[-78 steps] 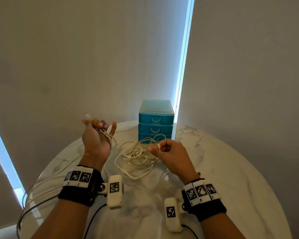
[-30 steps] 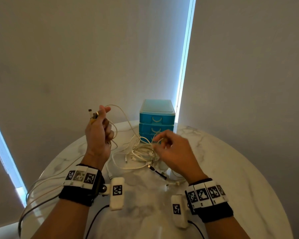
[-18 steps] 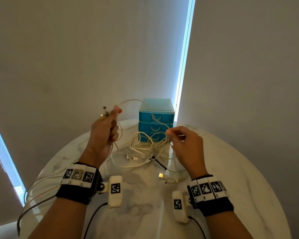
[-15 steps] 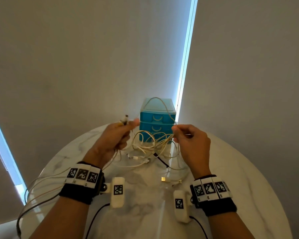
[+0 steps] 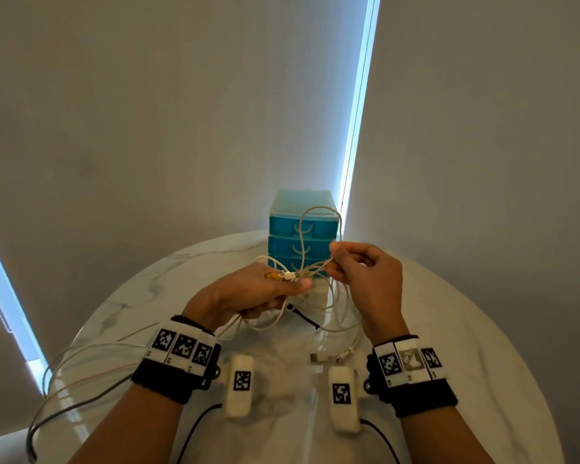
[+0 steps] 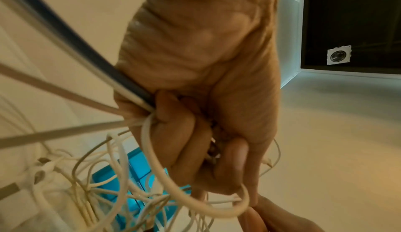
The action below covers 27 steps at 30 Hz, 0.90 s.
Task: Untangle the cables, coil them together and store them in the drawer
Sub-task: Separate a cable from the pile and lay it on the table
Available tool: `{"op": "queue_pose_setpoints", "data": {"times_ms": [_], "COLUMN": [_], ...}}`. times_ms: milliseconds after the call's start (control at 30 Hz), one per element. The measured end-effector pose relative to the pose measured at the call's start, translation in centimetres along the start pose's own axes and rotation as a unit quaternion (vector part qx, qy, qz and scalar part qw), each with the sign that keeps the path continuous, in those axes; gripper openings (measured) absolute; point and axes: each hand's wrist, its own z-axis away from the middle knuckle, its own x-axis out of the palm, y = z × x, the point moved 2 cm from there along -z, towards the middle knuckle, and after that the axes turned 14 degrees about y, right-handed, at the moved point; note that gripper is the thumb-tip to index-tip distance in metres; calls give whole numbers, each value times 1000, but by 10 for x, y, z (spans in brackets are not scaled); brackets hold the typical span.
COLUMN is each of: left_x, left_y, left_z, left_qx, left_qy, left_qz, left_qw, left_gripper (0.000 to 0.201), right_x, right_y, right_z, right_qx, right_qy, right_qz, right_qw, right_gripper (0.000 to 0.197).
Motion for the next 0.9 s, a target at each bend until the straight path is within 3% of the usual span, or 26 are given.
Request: {"op": "queue_pose_setpoints", "data": {"times_ms": [133,233,467,567,633,700,900], "left_x": [-7,-8,-11,-8,-3,2,4], "left_y": [-5,-8,-6,0,5,8,8], "left_z": [-3,-4,-7,-3,-1,1,6], "left_qx": [5,10,58,106,123,128,133], "left_qy": [38,56,132,133,121,83,42], "left_qz": [19,22,75,110,101,66,67], "left_qw": [999,998,987,979,980,986,988], "left_gripper": [51,52,34,24,27,28,22], "right_x": [-9,-13,-7,-3,3,6,0], "right_y": [-9,-17,-23,-22,-19,-15,-10], "right_z": [-10,-15,-13,-9,-4,-1,-5], "right_qx": [17,43,173,210,215,213,216], "right_qy": [38,68,10,-34,-56,-51,-14], "right_qz": [-37,-131,-313,-324,-311,-293,-283], "right_qw": [998,988,934,922,924,931,934], "right_gripper": [13,21,30,20,31,43,39]}}
